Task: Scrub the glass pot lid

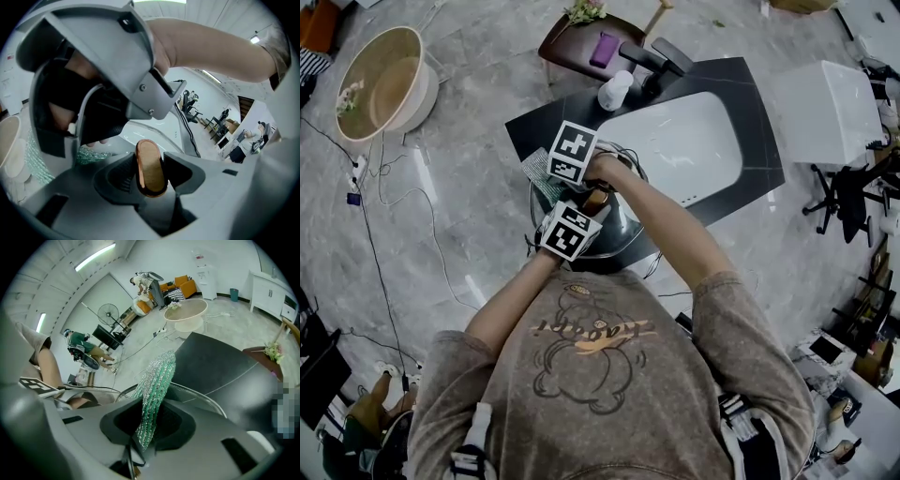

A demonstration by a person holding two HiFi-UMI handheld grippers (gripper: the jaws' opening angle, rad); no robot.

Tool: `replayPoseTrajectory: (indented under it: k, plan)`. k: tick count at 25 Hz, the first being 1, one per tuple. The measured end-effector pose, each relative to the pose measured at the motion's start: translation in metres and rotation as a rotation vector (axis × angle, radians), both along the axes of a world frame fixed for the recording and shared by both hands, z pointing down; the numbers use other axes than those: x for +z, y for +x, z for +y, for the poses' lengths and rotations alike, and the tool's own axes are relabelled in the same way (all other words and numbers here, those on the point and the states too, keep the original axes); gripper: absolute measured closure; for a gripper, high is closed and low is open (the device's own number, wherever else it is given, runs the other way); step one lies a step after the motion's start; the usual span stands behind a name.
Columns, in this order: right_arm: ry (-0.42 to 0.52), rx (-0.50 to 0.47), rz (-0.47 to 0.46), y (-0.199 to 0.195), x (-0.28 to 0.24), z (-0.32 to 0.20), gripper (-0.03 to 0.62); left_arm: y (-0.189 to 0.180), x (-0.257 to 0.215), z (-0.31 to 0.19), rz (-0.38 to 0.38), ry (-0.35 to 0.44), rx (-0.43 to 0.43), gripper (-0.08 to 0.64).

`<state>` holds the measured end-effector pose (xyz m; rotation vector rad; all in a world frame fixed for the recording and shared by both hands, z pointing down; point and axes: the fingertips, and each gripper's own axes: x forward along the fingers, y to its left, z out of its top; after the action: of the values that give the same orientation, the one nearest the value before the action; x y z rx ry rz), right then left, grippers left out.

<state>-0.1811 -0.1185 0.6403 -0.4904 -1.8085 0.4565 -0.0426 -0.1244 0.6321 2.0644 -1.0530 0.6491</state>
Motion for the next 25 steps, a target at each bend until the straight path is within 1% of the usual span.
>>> replayPoseTrajectory:
  k: [3,6,11,14,16,21,25]
  plan:
    - [0.008,0.022,-0.023,-0.001,-0.004,0.000,0.505,-0.001,0.000,0.001,-0.006,0.004,-0.001,0.367]
    - [0.016,0.087,-0.067,-0.001,-0.011,-0.006,0.505,0.000,0.000,0.001,-0.024,0.009,0.013,0.365]
    - [0.063,0.258,-0.187,0.003,-0.035,-0.032,0.505,0.001,0.001,0.001,-0.023,0.009,0.023,0.365]
    - [0.065,0.381,-0.260,0.013,-0.054,-0.049,0.505,0.000,-0.002,0.003,-0.049,0.014,0.057,0.364]
    - [0.085,0.446,-0.308,0.024,-0.068,-0.059,0.505,0.000,-0.008,0.003,-0.044,0.028,0.064,0.360]
    - [0.159,0.617,-0.432,0.055,-0.108,-0.078,0.505,-0.007,-0.035,-0.004,-0.012,0.074,0.040,0.357]
    - [0.249,0.746,-0.520,0.086,-0.139,-0.081,0.505,-0.012,-0.059,-0.007,0.004,0.119,0.019,0.357]
